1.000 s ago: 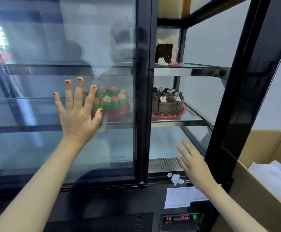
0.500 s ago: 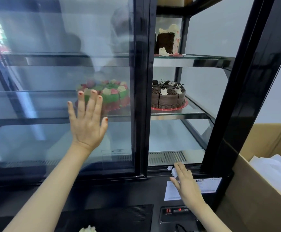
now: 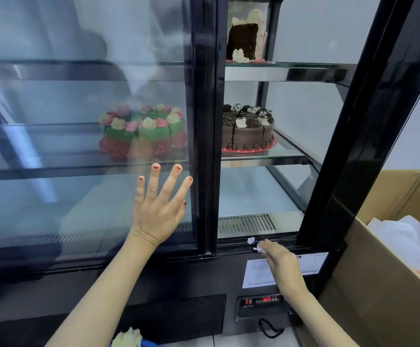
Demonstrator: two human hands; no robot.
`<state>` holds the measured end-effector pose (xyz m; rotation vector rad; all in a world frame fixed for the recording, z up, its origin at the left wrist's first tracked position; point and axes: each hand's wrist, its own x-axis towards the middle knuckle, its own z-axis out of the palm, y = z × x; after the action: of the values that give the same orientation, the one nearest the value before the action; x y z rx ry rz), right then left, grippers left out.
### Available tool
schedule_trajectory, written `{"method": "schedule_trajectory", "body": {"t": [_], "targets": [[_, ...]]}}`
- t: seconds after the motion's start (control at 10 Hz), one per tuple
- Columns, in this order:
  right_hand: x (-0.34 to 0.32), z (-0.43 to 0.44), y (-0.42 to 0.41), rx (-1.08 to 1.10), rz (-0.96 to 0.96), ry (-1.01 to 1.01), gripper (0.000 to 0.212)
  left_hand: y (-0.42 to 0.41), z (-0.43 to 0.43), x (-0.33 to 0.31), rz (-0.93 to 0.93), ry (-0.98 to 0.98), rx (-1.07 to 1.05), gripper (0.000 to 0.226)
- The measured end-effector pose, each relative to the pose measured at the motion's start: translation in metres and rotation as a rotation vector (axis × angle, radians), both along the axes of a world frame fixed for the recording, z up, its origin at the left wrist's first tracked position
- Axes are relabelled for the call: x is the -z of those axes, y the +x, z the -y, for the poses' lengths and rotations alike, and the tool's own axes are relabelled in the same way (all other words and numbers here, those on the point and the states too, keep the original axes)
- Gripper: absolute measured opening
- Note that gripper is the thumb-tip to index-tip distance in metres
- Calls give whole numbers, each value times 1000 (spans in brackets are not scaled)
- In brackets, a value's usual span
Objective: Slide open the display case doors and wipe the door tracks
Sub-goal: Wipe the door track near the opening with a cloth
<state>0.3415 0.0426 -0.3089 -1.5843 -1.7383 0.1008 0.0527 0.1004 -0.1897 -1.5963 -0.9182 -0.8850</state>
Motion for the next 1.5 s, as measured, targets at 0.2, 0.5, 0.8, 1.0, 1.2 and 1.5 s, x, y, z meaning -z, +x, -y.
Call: {"method": "schedule_trajectory", "body": {"t": [0.2,0.5,0.8,1.0,1.2,1.5], "targets": [[-13,-14,-1,26,90,97,44,-1,-2,3,-6,9,1,49],[-8,-30,-13,-129,200,-154,49,-3,-2,3,-17,11,23,52],[-8,-35,9,-230,336,-266,47,-5,-2,3,-19,13,24,54],[-3,-27,6,-75,19,-120,27,-6,-1,4,-15,12,25,53],[-13,-34,11,-153,27,-185,38,-6,-2,5,-19,12,22,54],[-7,-45,15,-121,210,-133,3,-6,-2,5,-24,17,16,54]]}}
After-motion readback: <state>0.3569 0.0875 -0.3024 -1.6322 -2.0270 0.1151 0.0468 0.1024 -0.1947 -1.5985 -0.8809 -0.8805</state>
